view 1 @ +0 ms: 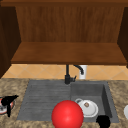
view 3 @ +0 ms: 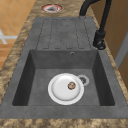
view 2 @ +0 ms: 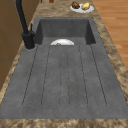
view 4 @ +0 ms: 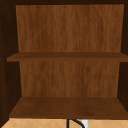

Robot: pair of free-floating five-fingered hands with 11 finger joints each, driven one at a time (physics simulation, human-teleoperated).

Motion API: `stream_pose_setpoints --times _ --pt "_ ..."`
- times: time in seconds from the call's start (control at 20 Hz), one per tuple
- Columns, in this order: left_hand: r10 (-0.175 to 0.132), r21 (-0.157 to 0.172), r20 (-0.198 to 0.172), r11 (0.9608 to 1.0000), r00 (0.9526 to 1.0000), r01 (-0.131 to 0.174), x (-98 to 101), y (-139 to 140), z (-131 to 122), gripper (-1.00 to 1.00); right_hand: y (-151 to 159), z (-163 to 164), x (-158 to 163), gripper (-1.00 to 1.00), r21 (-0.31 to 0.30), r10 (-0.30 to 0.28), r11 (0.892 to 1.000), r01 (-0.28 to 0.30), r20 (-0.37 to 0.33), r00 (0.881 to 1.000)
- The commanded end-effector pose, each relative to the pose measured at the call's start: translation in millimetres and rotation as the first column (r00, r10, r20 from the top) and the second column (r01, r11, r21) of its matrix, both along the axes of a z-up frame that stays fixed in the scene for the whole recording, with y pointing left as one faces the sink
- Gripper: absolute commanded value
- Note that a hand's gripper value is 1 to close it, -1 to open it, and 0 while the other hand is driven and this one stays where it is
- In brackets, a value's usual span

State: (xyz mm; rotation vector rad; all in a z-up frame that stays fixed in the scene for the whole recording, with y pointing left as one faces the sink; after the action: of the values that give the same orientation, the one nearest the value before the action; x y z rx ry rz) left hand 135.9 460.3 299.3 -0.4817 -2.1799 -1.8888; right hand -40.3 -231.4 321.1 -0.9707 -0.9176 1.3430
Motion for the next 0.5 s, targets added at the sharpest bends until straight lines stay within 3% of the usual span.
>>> stream_pose_setpoints --times 0.0,0.2,0.45 --pt "0.004 0.034 0.077 0.9994 0.9971 -0.007 -0.6 -26 12 -1.00 0 0 0 0.00 0.000 0.000 1.000 0.000 0.000 1.000" --pt "0.006 0.025 0.116 0.9996 0.9932 -0.009 -0.4 -53 26 -1.00 0 0 0 0.00 0.000 0.000 1.000 0.000 0.000 1.000" --pt "0.014 0.045 0.154 0.9988 0.9880 -0.022 -0.1 -87 41 -1.00 0 0 0 0.00 0.000 0.000 1.000 0.000 0.000 1.000"
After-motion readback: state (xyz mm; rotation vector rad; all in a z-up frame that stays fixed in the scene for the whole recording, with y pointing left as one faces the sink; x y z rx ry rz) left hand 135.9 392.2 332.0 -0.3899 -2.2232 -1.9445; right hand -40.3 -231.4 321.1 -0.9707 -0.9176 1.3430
